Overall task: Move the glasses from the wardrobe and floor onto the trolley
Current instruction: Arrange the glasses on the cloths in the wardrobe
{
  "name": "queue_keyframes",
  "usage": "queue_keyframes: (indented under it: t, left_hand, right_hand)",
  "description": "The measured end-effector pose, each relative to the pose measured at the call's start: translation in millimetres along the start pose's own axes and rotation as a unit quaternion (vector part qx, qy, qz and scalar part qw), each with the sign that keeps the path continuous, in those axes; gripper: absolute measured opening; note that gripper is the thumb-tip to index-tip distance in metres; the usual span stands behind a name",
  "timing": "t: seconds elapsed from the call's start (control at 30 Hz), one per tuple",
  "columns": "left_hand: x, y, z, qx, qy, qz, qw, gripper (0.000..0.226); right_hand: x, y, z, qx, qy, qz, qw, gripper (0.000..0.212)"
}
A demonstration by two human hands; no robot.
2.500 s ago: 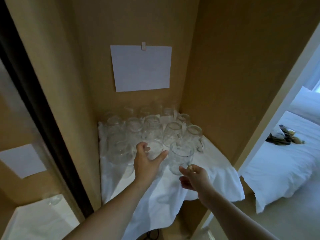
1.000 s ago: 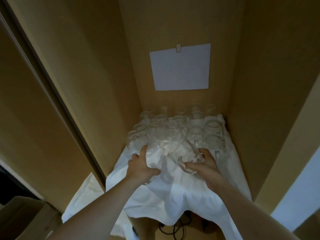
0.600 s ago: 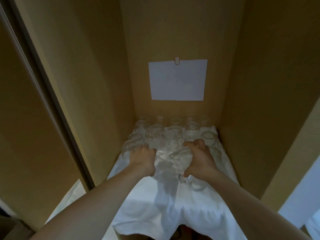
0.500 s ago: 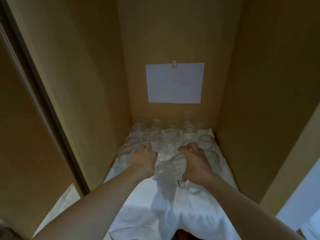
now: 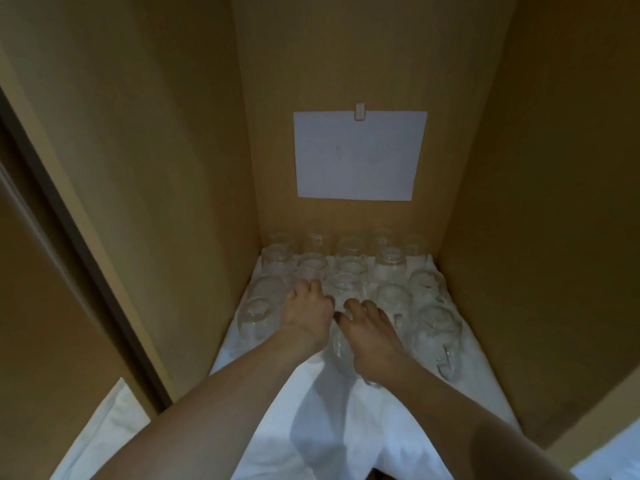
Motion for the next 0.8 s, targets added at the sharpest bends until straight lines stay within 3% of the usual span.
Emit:
queue_keyframes:
  t: [0.13, 0.4, 0.67, 0.8]
  left_hand:
    - [8, 0, 4, -0.027, -0.006, 0.019, 0.999, 0.045]
    - [12, 6, 3, -0.05, -0.032, 0.025, 0.998, 0.033]
    - [-12, -11, -10, -0.103, -0.027, 0.085, 0.991, 0.089]
    - [-26, 0, -17, -0.165, 0.011, 0.116, 0.979, 0.094]
  right_hand:
    - [8, -5, -3, -0.007, -0.008, -0.012, 1.0, 0.064]
    - [1, -5, -2, 0.045, -0.017, -0.05, 0.998, 0.084]
    - [-10, 9, 2, 0.123, -0.076, -0.031, 0.989, 0.104]
    - [-21, 18, 5, 0.136, -0.088, -0.047, 0.986, 0.106]
Point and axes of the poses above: each hand's wrist, its own x-axis towards the middle knuckle, its own y-axis out of the back of the hand, z = x × y, the point moved 4 cm from there along x, towards the middle knuckle, and after that the axes turned 6 degrees about z, right-handed, at the moved point
